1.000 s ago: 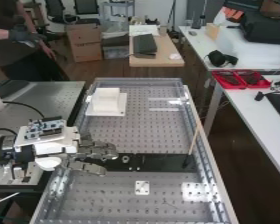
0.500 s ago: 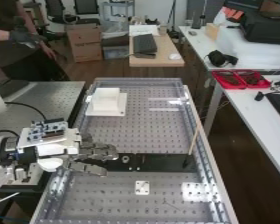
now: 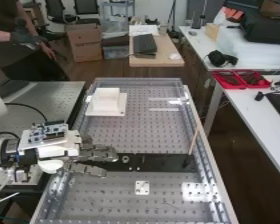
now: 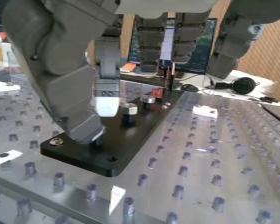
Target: Grab the smaller nut and place it in the white container
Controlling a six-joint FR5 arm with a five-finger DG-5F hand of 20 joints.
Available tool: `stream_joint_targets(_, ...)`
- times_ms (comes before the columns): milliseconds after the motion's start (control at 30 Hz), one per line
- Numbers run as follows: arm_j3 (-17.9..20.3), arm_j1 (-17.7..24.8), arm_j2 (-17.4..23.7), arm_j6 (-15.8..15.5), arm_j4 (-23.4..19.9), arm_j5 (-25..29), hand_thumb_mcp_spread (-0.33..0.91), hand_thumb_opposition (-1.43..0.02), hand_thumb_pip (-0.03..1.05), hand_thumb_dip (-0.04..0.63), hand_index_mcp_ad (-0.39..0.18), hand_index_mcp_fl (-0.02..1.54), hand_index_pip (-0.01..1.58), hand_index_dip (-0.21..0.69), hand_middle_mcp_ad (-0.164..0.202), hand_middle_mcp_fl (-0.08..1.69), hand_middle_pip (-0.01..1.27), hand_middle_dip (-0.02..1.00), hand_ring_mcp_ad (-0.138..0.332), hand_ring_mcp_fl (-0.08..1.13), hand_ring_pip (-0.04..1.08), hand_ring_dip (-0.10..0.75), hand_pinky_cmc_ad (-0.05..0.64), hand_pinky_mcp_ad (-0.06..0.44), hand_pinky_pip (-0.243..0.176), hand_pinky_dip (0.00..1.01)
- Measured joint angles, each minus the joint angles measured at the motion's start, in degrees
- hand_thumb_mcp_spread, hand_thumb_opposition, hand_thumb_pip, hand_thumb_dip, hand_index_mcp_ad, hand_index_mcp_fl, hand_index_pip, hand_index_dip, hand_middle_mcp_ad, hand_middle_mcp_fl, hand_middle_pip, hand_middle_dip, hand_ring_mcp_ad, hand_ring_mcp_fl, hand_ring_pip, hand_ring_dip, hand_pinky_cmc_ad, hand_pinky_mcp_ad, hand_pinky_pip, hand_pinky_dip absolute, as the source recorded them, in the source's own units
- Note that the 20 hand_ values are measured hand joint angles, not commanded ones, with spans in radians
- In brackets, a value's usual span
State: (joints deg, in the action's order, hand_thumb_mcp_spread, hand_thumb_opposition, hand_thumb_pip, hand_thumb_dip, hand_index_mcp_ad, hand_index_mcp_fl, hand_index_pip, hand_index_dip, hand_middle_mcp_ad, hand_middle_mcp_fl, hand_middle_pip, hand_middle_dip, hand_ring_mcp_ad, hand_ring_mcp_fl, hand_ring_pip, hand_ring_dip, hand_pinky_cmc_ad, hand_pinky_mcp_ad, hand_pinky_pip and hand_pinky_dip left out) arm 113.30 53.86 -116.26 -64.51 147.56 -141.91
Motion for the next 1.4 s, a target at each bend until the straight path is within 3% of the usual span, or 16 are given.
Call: stream_joint_targets(1400, -3.37, 0.59, -1.64, -6.68, 6.01, -1.40, 0.45, -0.85, 0.67, 0.223, -0.183, 0.02, 1.56, 0.257, 0.059, 0.09, 0.13, 0.23, 0.113, 0.00, 0.09, 0.089, 0.363, 0.279, -0.026, 0.25)
